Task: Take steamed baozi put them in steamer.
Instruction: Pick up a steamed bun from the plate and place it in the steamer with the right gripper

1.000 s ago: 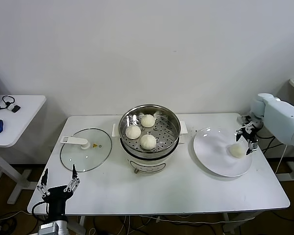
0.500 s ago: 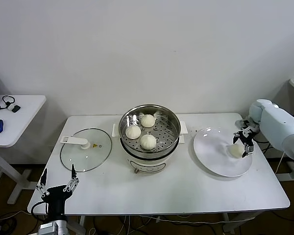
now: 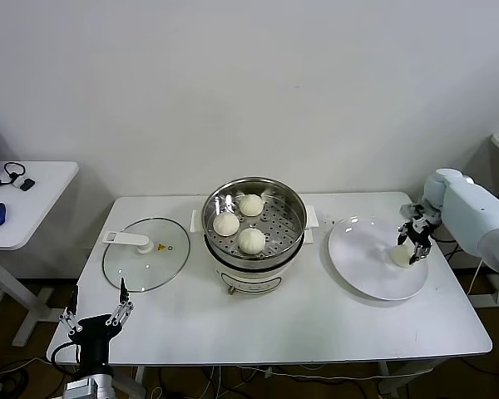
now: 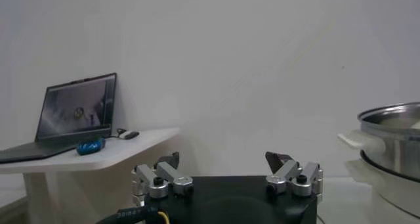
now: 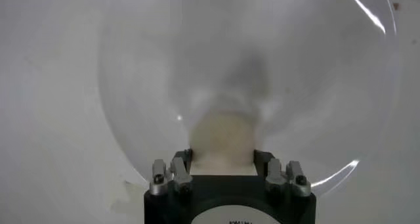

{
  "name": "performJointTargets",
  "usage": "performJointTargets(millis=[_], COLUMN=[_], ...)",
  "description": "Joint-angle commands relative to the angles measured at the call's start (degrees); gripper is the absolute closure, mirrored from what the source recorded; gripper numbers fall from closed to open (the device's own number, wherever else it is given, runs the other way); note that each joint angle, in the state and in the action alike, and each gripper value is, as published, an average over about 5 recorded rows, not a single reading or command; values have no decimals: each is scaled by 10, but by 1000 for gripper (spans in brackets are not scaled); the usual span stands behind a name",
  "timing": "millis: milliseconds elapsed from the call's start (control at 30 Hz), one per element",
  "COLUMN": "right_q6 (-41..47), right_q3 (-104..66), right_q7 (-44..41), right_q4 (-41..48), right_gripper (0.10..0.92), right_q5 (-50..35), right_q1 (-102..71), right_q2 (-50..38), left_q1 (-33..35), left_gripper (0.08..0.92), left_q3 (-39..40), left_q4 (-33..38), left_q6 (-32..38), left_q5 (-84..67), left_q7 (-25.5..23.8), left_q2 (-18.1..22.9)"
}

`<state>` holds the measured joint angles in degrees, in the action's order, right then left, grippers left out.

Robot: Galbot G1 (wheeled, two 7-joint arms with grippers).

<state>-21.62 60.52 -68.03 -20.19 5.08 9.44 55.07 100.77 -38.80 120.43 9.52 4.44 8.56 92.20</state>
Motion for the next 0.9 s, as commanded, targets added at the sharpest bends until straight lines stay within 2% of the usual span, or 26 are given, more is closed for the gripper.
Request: performJointTargets(millis=[33,267,433,667,900], right_q6=[30,128,187,260,302], right_q3=[122,413,510,551,517], right_q7=[-11,25,56,85,106], right_q4=[-93,-354,-498,-603,-603], right_gripper=[397,398,396,389,389], right_q5=[-95,-336,-464,-575,-621], right_q1=[88,327,467,587,564], right_q2=[-33,-62,-38,18,75], left_q1=[0,-5,-6,-4,-2], left_gripper=[177,177,177,177,177], left_q3=[1,8,15,19,16], left_q4=[1,0,7,19,27], left_q6=[-2,-5,-8,-12,-15], left_q5=[0,-2,-1,-3,-10], left_q7=[0,-2,-4,-6,-7], left_q2=[28,28,28,28,28])
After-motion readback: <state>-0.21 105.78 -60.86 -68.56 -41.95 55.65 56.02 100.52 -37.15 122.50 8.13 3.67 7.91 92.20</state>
